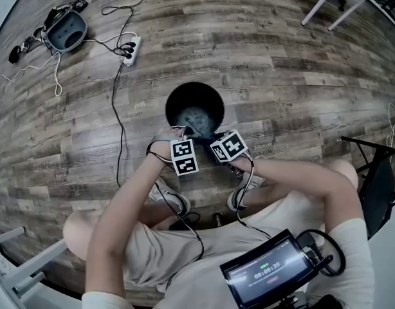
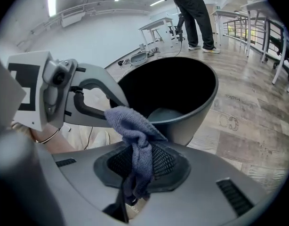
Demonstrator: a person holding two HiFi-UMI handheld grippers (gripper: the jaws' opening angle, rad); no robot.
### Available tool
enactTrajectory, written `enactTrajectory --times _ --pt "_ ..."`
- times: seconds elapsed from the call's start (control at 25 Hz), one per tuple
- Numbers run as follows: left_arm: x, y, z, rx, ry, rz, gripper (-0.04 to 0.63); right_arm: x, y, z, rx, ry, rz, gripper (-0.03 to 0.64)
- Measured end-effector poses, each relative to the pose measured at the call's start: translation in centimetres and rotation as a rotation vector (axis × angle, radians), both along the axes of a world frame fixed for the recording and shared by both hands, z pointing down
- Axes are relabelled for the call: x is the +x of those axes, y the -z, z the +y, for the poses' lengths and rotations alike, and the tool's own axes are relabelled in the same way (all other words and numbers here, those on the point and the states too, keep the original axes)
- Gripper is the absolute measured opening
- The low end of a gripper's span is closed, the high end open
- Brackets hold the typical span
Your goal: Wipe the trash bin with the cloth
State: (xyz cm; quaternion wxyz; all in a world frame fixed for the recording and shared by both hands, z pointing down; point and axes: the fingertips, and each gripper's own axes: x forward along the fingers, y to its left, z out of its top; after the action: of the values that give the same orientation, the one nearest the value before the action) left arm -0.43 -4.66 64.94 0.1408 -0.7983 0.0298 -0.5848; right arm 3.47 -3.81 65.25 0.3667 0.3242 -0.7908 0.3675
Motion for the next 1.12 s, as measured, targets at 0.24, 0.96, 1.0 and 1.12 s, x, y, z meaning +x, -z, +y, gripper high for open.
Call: enactTrajectory --times 0.24,0.96,1.0,1.12 --pt "0.5 0.1 -0.2 0.018 -0.014 0.012 0.106 -0.2 -3.1 -0.5 -0.011 -0.042 -0.002 0.080" --pt "0.3 0.1 -0.2 0.063 -0.059 0.017 0.103 -0.7 -16.2 -0.3 -0.049 -0.030 0.127 0.080" --pt "0.2 0.1 -0.3 0.064 -0.058 0.017 0.103 -0.8 -16.7 -0.4 -0.059 -0.034 0.134 0.080" --pt "0.1 0.1 -0.3 0.066 -0.051 0.010 0.103 -1.1 -17.8 -0.4 -0.085 -0.055 0.152 0.080"
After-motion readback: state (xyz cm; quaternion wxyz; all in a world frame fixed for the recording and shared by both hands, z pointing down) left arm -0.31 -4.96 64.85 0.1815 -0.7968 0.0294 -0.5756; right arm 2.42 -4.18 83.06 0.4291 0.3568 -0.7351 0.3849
